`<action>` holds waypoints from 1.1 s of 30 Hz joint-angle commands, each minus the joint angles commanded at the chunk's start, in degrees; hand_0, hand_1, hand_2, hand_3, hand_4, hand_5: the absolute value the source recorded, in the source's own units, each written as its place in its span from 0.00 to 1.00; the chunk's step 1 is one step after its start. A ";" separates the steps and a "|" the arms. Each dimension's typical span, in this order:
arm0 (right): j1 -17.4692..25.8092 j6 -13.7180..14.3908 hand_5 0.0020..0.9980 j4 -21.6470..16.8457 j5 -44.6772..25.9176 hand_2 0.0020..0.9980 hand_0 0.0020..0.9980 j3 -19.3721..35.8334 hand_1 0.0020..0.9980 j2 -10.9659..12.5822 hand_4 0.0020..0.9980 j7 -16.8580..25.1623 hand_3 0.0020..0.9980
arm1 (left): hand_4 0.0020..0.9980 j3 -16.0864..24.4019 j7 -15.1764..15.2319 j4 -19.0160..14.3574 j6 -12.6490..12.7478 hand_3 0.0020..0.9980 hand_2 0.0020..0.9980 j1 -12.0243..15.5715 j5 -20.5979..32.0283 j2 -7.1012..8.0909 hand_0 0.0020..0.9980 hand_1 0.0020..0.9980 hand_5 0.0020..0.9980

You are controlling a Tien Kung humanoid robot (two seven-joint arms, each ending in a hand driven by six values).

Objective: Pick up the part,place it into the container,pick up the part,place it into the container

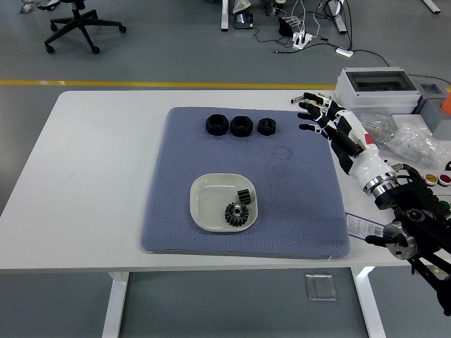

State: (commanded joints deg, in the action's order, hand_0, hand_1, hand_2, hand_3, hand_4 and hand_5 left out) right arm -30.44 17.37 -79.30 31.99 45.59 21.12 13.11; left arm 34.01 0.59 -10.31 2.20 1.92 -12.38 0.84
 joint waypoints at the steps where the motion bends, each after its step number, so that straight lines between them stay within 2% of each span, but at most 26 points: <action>1: 0.50 -0.01 0.83 -0.25 -2.23 0.85 0.80 0.45 0.81 -0.16 1.00 0.11 0.93 | 0.57 -0.04 0.01 0.00 0.01 0.62 0.86 0.00 0.07 -0.01 0.86 0.84 0.78; 5: 2.95 0.33 0.83 -0.85 -12.29 0.85 0.80 2.71 0.81 -1.08 1.00 0.25 0.93 | 0.57 -0.07 0.05 0.00 -0.01 0.62 0.86 -0.03 0.18 -0.04 0.86 0.84 0.78; 6: 3.38 0.49 0.85 -0.94 -14.47 0.86 0.84 3.12 0.82 -1.22 1.00 0.27 0.93 | 0.57 -0.03 0.05 0.00 0.00 0.62 0.86 -0.05 0.14 -0.05 0.86 0.83 0.78; 8: 4.24 0.87 0.85 -0.98 -17.12 0.86 0.84 4.11 0.82 -1.56 1.00 0.27 0.93 | 0.57 -0.12 0.10 0.00 -0.02 0.62 0.86 -0.09 0.23 -0.06 0.86 0.83 0.78; 16: 6.94 2.19 0.88 -0.45 -10.33 0.86 0.85 8.33 0.83 -2.53 1.00 -0.64 0.91 | 0.57 -0.08 0.17 0.00 0.03 0.62 0.86 -0.20 0.22 -0.14 0.86 0.84 0.78; 21: 7.41 2.44 0.89 1.70 -2.48 0.85 0.84 10.51 0.82 -1.95 1.00 -4.81 0.90 | 0.57 -0.62 0.02 0.00 -0.11 0.62 0.86 -0.26 0.55 -0.05 0.86 0.84 0.78; 24: 7.87 1.55 0.89 2.46 -1.69 0.85 0.85 11.39 0.82 -1.43 1.00 -6.36 0.89 | 0.56 -0.48 0.10 0.00 -0.06 0.62 0.86 -0.24 0.58 -0.06 0.86 0.84 0.78; 33: 9.05 2.20 0.89 2.66 -2.48 0.85 0.85 13.14 0.82 -1.21 1.00 -7.81 0.88 | 0.56 -0.53 0.10 0.00 -0.02 0.62 0.86 -0.18 0.51 -0.08 0.86 0.84 0.78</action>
State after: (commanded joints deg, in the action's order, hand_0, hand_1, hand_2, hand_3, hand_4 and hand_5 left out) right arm -21.40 19.58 -76.64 29.50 58.73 19.91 5.30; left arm 33.48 0.69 -10.31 2.18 1.73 -11.87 0.76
